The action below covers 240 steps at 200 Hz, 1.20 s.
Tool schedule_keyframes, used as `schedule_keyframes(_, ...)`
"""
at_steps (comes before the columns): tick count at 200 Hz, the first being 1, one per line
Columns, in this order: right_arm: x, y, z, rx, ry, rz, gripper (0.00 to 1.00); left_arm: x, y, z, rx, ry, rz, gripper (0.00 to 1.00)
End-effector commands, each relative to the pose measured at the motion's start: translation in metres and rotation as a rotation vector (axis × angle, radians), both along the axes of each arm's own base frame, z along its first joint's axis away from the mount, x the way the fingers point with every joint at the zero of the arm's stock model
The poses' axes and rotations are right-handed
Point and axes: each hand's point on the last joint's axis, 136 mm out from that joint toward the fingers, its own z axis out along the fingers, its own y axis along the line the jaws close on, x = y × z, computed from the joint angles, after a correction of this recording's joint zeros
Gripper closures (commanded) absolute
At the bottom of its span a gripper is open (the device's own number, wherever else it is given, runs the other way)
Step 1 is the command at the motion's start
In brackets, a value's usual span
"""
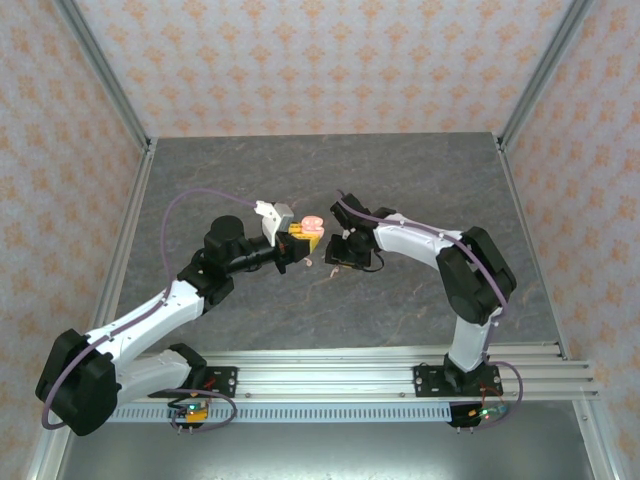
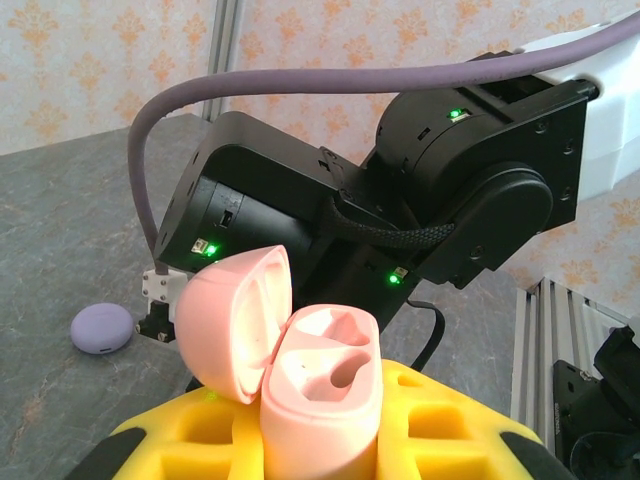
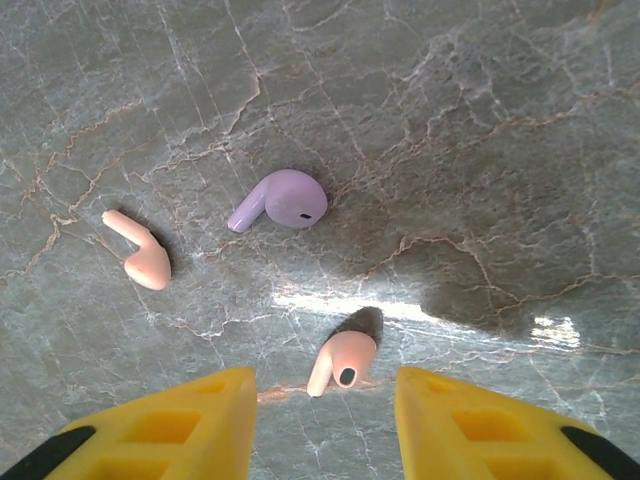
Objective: Insert the wireless bluetooth earbuds into the charging case
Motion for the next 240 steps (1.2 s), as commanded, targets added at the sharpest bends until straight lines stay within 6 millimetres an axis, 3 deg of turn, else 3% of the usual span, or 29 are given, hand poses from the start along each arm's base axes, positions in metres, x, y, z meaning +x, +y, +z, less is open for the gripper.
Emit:
schedule_keyframes(1, -0.006, -0.002, -0.014, -0.032, 0.035, -0.007, 0.58, -0.002, -0.001, 0.008, -0.004, -0.028, -0.006, 0.94)
schedule_keyframes(65, -0.006, 0.010, -0.028, -0.060, 0.049, 0.018, 0.61, -0.001, -0.001, 0.008, -0.006, -0.026, -0.004, 0.94)
schedule_keyframes(135, 0.001, 0.017, -0.024, -0.053, 0.022, 0.058, 0.67, -0.002, -0.001, 0.008, -0.006, -0.024, -0.005, 0.94)
schedule_keyframes(240, -0.006, 0.005, -0.034, -0.205, 0.032, 0.164, 0.72, -0.003, 0.001, 0.008, -0.006, -0.026, 0.001, 0.94)
